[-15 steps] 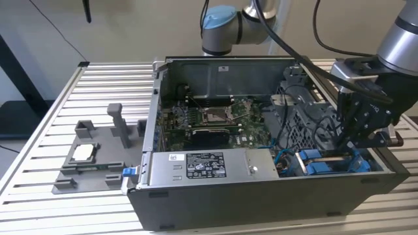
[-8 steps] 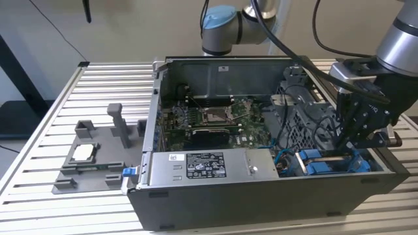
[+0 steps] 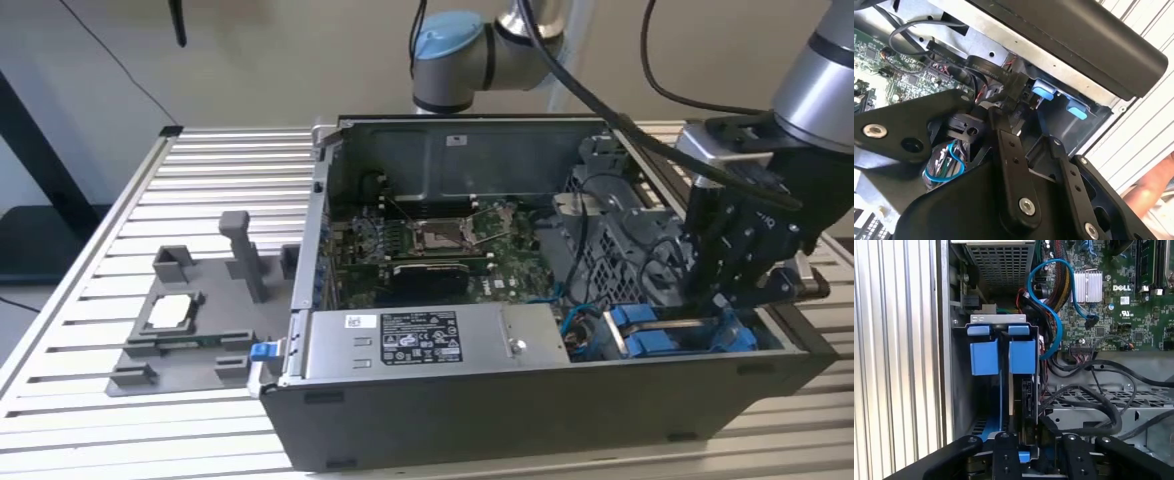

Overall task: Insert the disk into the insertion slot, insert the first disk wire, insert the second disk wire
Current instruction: 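Insert the first disk wire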

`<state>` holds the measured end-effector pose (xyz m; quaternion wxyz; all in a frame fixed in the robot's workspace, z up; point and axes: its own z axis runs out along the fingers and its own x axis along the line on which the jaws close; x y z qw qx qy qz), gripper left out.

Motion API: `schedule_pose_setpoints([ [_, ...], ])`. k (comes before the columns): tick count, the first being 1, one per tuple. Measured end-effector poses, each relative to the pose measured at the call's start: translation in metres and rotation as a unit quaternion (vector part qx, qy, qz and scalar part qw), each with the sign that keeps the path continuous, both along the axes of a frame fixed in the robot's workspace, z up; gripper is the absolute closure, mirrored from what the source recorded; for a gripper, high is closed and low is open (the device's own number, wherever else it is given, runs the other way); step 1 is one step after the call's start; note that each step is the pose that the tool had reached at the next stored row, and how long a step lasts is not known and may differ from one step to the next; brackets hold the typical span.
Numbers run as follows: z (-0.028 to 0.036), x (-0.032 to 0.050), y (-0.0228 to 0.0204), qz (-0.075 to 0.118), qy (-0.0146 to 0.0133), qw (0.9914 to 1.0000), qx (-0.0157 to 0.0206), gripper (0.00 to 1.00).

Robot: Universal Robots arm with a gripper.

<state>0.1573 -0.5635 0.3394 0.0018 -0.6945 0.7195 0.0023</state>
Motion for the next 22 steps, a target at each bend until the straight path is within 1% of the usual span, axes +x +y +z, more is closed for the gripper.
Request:
schedule_pose_setpoints([
  [6, 0.0277, 0.0, 0.0, 0.0, 0.0, 1.0, -0.0003, 0.67],
  [7, 0.0311, 0.0, 0.0001, 0.0, 0.0, 1.0, -0.0005, 0.67],
  [22, 0.0319, 0.0, 0.0002, 0.0, 0.0, 1.0, -0.0003, 0.67],
])
